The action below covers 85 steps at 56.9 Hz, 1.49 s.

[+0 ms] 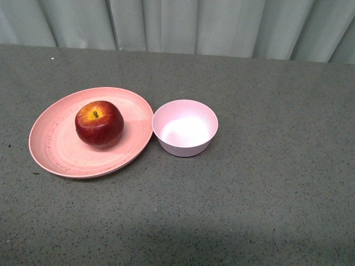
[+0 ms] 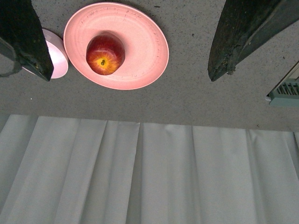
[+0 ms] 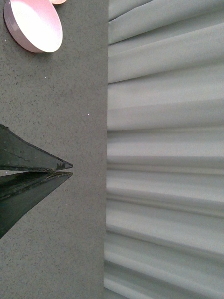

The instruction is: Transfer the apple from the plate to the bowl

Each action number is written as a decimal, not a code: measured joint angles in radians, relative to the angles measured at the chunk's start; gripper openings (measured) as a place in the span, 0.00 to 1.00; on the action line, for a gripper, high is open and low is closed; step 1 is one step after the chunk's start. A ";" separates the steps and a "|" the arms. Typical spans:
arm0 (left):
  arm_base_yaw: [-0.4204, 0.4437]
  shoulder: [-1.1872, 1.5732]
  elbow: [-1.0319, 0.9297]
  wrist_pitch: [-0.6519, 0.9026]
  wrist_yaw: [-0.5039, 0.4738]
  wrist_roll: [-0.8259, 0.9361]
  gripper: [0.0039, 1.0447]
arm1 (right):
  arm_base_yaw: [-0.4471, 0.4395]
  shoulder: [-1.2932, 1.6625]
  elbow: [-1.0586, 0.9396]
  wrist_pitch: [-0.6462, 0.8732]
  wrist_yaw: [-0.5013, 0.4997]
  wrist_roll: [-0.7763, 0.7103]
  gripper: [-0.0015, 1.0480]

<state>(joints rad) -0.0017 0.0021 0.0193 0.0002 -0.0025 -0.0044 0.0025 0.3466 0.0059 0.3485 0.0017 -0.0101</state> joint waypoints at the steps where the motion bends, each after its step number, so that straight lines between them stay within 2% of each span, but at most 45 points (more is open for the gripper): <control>1: 0.000 0.000 0.000 0.000 0.000 0.000 0.94 | 0.000 -0.008 0.000 -0.008 0.000 0.000 0.01; 34: 0.000 0.000 0.000 0.000 0.000 0.000 0.94 | 0.000 -0.175 0.000 -0.174 0.000 0.000 0.01; 40: 0.000 0.000 0.000 0.000 -0.001 0.000 0.94 | 0.000 -0.308 0.000 -0.339 -0.002 0.000 0.01; 50: 0.000 0.000 0.000 0.000 0.000 0.000 0.94 | 0.000 -0.341 0.000 -0.346 -0.002 -0.001 0.02; 57: 0.000 0.000 0.000 0.000 0.000 0.000 0.94 | 0.000 -0.342 0.000 -0.347 -0.002 0.000 0.28; 66: 0.000 0.000 0.000 0.000 0.000 0.000 0.94 | 0.000 -0.342 0.000 -0.347 -0.002 0.000 0.52; 79: 0.000 0.000 0.000 0.000 -0.001 0.000 0.94 | 0.000 -0.342 0.000 -0.347 -0.002 0.001 0.93; 80: -0.010 0.011 0.005 -0.016 -0.029 -0.006 0.94 | 0.000 -0.342 0.000 -0.347 -0.002 0.001 0.92; 81: -0.034 0.043 0.027 -0.081 -0.110 -0.020 0.94 | 0.000 -0.342 0.000 -0.347 -0.003 0.000 0.91; 83: -0.063 0.124 0.055 -0.140 -0.198 -0.036 0.94 | 0.000 -0.342 0.000 -0.347 -0.003 0.000 0.90; 85: -0.082 0.214 0.060 -0.124 -0.236 -0.044 0.94 | 0.000 -0.343 0.000 -0.347 -0.002 0.000 0.91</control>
<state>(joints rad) -0.0834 0.2157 0.0792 -0.1242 -0.2386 -0.0486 0.0025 0.0040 0.0063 0.0017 0.0002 -0.0097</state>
